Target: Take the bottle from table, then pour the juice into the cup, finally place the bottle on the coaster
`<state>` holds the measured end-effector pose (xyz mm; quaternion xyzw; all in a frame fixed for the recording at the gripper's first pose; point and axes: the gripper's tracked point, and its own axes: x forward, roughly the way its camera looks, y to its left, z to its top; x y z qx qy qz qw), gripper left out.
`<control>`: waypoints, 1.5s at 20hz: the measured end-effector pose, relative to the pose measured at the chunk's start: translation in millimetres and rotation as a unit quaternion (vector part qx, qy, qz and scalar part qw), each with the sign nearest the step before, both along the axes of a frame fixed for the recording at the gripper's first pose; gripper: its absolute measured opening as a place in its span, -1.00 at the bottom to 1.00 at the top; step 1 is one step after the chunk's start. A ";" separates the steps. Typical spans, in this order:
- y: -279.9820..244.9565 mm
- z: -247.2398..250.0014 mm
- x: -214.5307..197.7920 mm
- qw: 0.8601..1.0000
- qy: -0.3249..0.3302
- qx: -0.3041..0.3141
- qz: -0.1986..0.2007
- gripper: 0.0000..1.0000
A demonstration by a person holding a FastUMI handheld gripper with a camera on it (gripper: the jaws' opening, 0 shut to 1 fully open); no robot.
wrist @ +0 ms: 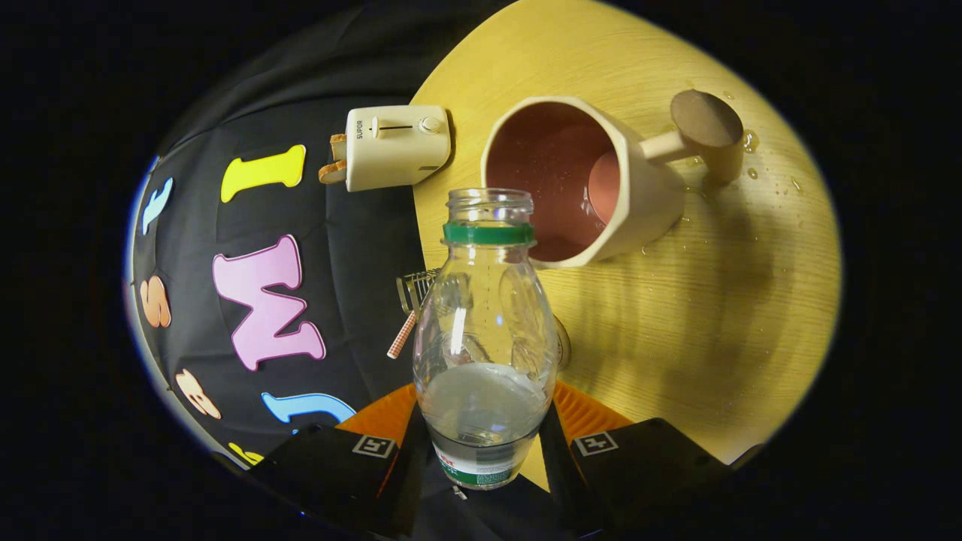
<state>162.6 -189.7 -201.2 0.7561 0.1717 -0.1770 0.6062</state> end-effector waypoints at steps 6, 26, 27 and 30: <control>-1.0 4.1 3.1 0.999 -0.002 0.030 -0.014 0.42; -4.9 15.1 12.5 0.990 -0.009 0.127 -0.053 0.42; -6.8 16.7 13.2 0.989 -0.009 0.134 -0.059 0.42; -8.9 22.3 12.2 0.986 -0.014 0.152 -0.065 0.42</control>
